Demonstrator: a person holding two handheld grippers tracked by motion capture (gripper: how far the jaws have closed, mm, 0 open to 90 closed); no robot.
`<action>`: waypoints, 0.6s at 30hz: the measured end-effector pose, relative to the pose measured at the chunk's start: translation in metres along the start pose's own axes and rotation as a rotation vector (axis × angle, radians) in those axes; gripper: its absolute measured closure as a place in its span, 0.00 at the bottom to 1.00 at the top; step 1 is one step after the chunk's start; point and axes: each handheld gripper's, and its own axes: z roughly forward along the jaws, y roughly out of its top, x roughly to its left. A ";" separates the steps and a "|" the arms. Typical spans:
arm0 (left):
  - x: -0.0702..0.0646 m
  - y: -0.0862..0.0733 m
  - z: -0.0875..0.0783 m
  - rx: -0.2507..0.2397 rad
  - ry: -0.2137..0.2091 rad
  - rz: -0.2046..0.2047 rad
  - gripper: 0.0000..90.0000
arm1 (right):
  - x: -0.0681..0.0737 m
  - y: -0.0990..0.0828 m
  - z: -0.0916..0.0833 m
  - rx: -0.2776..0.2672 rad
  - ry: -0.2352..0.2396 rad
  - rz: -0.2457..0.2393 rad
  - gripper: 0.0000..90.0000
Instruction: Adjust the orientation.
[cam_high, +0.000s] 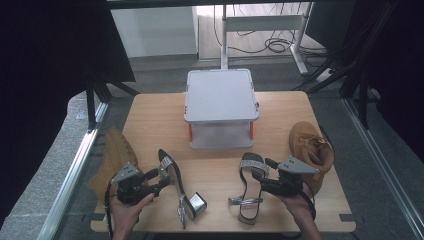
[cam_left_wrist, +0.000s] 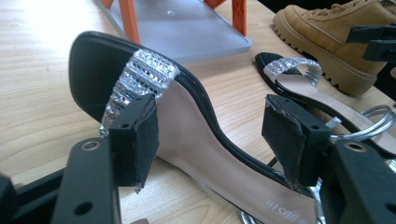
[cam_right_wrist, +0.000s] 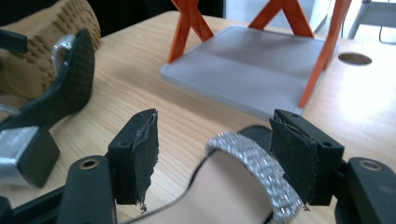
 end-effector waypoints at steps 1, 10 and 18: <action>0.000 0.000 0.000 0.000 0.000 0.000 0.41 | 0.000 0.000 0.000 0.000 0.000 0.000 0.37; -0.003 0.000 -0.006 0.001 0.019 -0.028 0.76 | -0.002 -0.009 -0.006 -0.008 -0.016 0.051 0.36; -0.002 0.002 -0.009 0.034 0.034 -0.023 1.00 | -0.008 -0.019 -0.013 -0.010 -0.038 0.097 0.36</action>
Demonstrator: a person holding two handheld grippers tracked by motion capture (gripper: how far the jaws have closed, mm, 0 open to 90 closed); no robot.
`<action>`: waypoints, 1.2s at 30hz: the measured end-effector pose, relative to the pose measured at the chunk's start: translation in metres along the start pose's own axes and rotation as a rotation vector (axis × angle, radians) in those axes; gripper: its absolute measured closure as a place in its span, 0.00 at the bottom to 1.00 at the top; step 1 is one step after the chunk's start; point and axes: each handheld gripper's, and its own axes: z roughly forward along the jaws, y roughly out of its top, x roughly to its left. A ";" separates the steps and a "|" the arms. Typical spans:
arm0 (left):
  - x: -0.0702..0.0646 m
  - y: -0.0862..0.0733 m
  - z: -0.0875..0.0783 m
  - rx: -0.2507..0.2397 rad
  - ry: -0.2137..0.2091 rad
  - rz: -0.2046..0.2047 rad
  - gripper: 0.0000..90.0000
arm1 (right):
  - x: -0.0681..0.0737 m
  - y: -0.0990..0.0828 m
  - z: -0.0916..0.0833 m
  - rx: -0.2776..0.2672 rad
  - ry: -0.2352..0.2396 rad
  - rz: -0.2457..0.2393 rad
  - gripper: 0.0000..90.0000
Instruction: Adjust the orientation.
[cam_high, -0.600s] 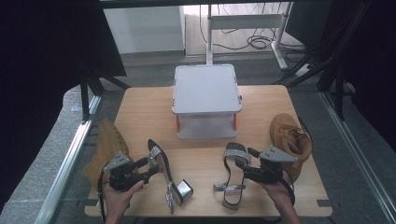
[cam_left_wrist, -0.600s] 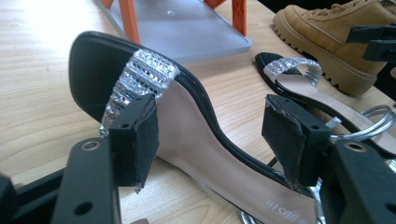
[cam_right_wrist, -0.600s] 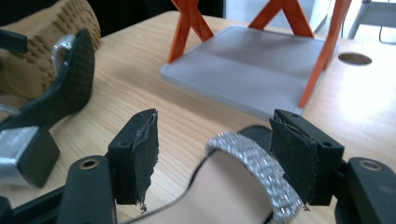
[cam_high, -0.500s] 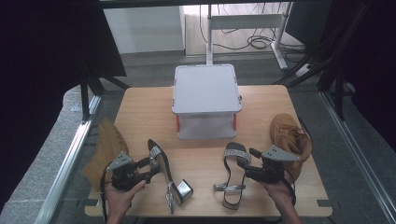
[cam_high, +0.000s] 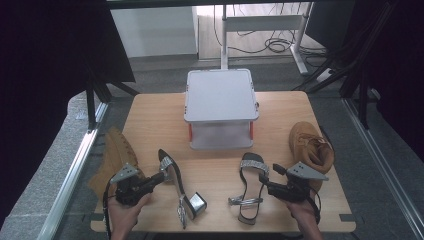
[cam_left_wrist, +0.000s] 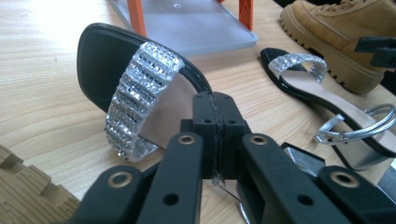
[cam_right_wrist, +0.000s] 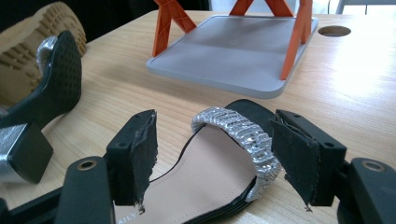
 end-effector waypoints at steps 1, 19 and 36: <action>0.000 -0.001 0.000 0.006 0.003 0.002 1.00 | 0.000 0.000 0.000 0.001 -0.006 -0.001 0.35; -0.015 -0.035 0.013 0.143 -0.014 0.040 1.00 | 0.010 0.002 0.004 0.037 -0.035 -0.043 0.35; -0.023 -0.021 0.034 0.134 -0.062 0.041 1.00 | 0.003 0.000 0.001 0.040 -0.074 -0.030 0.35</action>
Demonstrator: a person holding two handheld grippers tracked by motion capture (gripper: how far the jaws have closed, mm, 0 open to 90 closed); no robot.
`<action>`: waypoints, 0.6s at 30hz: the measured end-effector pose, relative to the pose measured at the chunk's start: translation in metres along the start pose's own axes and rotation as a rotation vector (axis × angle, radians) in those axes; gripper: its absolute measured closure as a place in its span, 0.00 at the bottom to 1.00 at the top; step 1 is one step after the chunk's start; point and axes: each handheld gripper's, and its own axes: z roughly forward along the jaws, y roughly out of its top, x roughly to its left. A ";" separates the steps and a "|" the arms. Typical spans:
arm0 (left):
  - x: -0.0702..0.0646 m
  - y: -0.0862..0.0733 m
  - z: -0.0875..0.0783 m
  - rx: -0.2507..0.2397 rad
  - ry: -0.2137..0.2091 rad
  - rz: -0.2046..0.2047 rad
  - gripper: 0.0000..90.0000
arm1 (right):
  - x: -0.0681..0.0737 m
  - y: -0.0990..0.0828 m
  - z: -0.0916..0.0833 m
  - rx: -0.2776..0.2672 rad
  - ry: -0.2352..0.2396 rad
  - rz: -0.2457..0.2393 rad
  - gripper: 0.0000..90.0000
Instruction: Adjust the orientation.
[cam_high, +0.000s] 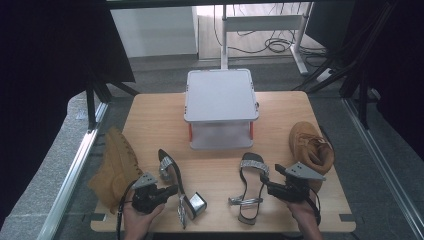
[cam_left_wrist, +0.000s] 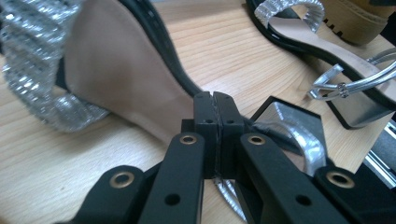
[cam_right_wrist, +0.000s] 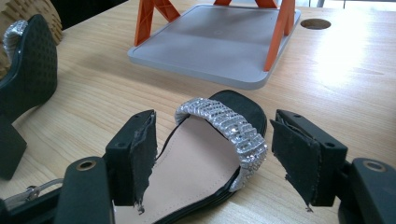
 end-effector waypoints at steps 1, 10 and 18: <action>0.000 0.000 0.000 0.000 0.000 0.000 1.00 | 0.000 0.000 0.000 -0.001 -0.001 -0.003 0.35; -0.001 0.009 0.008 0.004 -0.013 -0.005 1.00 | -0.002 -0.001 0.000 0.018 -0.023 0.005 0.35; -0.002 0.026 0.039 0.042 -0.008 -0.008 1.00 | -0.004 -0.001 -0.002 0.019 -0.032 -0.012 0.36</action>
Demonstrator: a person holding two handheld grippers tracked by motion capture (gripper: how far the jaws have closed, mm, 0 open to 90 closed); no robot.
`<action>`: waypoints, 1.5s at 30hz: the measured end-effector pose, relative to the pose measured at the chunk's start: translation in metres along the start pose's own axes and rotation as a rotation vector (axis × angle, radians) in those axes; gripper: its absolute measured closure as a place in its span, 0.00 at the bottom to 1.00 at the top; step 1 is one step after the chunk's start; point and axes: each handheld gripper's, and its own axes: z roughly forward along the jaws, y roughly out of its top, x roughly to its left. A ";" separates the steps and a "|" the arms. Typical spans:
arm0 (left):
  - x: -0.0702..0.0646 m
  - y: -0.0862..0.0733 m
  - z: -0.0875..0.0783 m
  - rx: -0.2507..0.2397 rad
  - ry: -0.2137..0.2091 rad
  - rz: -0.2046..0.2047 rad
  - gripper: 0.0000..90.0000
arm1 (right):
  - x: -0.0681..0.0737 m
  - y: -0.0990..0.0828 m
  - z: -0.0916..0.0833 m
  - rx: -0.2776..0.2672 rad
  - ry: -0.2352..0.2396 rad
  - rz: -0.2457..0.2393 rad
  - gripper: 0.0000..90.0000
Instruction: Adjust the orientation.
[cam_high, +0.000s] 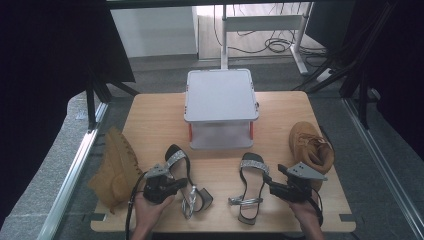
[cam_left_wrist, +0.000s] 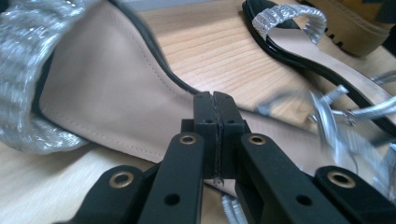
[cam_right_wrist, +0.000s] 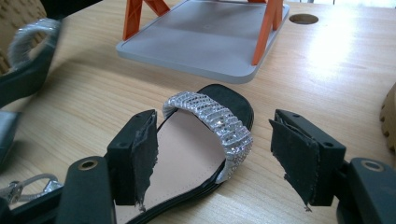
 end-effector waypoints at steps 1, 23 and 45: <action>-0.001 0.004 0.007 0.018 0.003 0.005 1.00 | 0.000 0.000 0.000 0.001 -0.002 -0.004 0.36; 0.001 0.008 -0.012 0.014 0.003 0.062 0.82 | 0.026 0.010 -0.004 0.049 0.144 -0.103 0.60; 0.003 -0.005 -0.057 -0.049 0.027 0.028 0.46 | 0.093 0.054 0.060 0.294 0.271 -0.286 0.99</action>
